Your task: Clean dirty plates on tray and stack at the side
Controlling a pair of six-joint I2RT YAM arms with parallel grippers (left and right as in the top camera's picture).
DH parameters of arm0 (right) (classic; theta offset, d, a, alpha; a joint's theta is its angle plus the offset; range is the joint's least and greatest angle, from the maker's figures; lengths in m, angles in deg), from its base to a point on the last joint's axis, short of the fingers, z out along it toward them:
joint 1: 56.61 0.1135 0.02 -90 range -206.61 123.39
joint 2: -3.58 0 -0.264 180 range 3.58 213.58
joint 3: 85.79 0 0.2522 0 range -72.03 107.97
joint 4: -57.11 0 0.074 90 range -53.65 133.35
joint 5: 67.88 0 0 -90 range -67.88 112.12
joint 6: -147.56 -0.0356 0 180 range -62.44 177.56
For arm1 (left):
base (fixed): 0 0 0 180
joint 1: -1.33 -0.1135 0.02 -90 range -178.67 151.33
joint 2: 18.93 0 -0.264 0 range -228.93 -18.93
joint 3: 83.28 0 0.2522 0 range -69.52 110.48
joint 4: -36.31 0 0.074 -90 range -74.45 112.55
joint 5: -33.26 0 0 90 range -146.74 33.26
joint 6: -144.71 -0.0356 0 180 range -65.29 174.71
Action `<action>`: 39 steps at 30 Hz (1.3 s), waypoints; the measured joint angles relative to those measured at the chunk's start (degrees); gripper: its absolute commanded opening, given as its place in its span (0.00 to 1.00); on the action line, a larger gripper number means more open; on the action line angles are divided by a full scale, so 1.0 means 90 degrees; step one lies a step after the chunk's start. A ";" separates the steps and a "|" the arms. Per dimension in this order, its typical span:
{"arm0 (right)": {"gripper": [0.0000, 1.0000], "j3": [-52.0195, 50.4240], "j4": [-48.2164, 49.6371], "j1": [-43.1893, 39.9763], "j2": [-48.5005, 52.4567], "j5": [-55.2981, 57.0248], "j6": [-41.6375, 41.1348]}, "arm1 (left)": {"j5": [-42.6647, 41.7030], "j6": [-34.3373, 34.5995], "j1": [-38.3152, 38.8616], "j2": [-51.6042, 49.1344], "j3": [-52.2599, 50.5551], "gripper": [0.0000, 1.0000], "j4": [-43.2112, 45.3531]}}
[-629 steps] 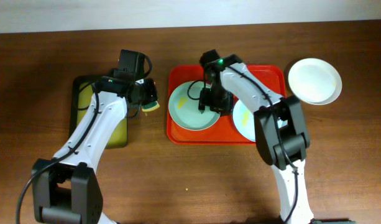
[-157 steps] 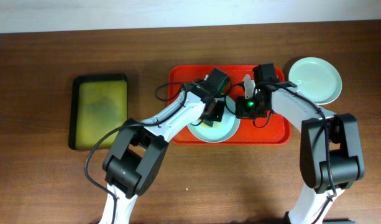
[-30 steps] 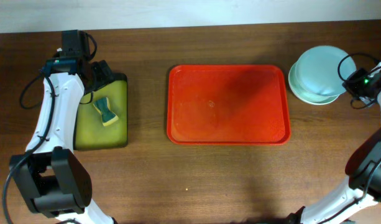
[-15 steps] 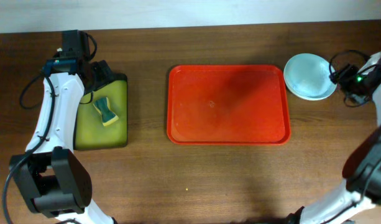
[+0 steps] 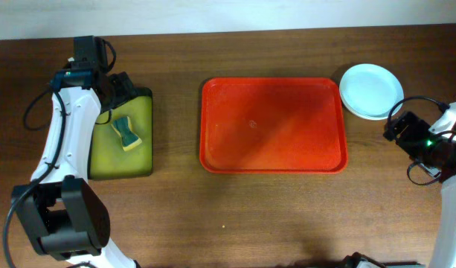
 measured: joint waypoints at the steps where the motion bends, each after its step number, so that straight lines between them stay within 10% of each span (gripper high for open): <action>1: 0.99 0.0000 0.0000 0.0000 0.0182 0.0000 -0.0002 | 0.0000 0.0000 0.0000 0.0000 0.0000 0.99 0.0000; 12: 0.99 -0.0185 0.0287 0.0182 0.1127 0.0678 0.0002 | 0.0000 0.0000 0.0000 0.0000 0.0000 0.99 0.0002; 18: 0.99 -0.3611 0.4143 0.2807 -0.2089 0.0736 0.0005 | 0.0002 0.0002 0.0000 0.0000 0.0000 0.99 0.0017; 29: 0.99 -0.5865 0.4194 0.3067 -0.6856 0.0729 0.0243 | 0.0002 0.0000 0.0000 0.0000 -0.0002 0.99 0.0005; 39: 0.99 -0.7237 0.5761 0.3684 -0.7839 0.1222 0.0248 | 0.0002 0.0000 0.0000 0.0000 0.0000 0.99 0.0000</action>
